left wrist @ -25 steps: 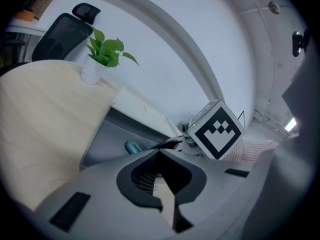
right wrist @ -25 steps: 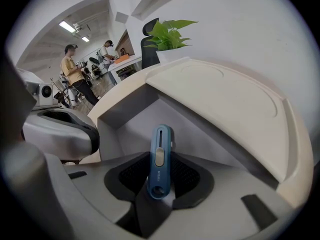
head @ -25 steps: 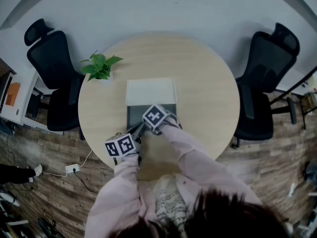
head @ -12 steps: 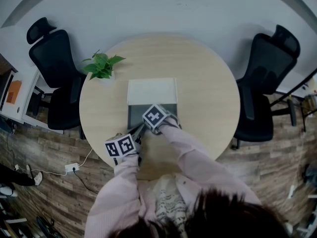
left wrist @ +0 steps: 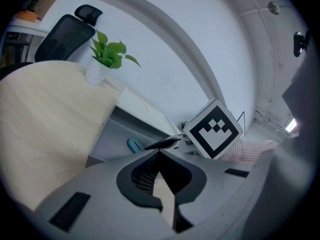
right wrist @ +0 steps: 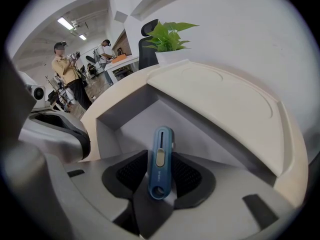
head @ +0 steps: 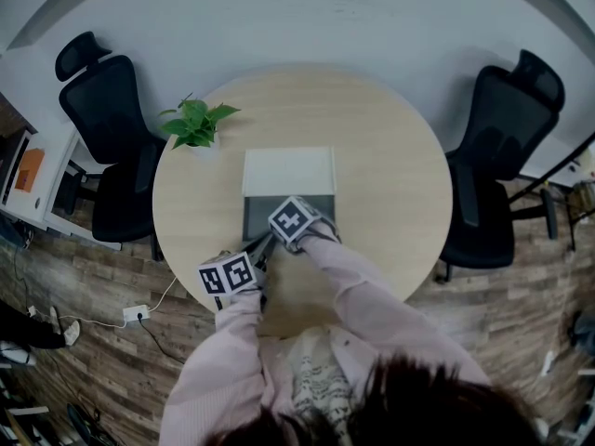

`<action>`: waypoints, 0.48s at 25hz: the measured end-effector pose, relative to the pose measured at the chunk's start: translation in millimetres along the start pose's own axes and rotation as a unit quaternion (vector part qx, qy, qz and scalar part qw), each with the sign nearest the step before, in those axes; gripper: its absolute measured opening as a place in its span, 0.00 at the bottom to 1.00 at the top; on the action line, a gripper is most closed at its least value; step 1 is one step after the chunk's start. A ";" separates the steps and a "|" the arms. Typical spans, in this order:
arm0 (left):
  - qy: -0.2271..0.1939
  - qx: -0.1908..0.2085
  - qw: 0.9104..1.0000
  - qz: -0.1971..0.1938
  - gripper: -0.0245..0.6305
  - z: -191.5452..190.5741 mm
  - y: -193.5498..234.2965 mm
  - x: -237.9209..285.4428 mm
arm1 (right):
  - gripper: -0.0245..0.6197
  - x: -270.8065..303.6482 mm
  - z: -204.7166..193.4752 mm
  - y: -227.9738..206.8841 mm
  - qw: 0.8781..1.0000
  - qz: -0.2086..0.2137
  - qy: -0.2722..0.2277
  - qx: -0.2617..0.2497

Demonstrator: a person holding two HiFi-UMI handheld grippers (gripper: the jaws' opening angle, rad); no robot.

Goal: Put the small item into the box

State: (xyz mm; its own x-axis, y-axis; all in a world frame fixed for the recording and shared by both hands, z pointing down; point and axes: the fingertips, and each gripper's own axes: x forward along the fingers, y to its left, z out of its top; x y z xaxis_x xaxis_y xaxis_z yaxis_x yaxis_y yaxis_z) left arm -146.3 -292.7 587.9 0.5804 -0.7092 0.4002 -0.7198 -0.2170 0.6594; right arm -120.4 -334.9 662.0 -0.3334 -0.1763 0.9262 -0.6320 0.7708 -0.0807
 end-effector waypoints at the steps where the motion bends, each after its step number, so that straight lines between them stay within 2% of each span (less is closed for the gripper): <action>1: 0.000 0.000 1.000 0.000 0.05 -0.2 -0.2 -0.6 | 0.31 -0.2 0.5 0.6 1.000 0.000 -0.003 0.002; 6: -0.002 0.003 1.000 -0.001 0.05 0.2 -0.7 -3.6 | 0.31 -5.4 1.9 -2.7 1.000 -0.010 -0.014 0.019; 12: -0.002 0.011 1.000 -0.001 0.05 0.4 -3.3 -6.0 | 0.31 -24.7 10.5 -7.8 0.998 -0.015 -0.065 0.009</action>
State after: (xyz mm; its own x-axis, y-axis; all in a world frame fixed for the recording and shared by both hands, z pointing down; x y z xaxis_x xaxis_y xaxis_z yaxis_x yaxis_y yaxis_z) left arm -147.5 -288.0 583.0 0.5804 -0.7118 0.3955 -0.7262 -0.2328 0.6468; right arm -114.6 -343.0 636.0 -0.4018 -0.2781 0.8725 -0.6556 0.7525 -0.0621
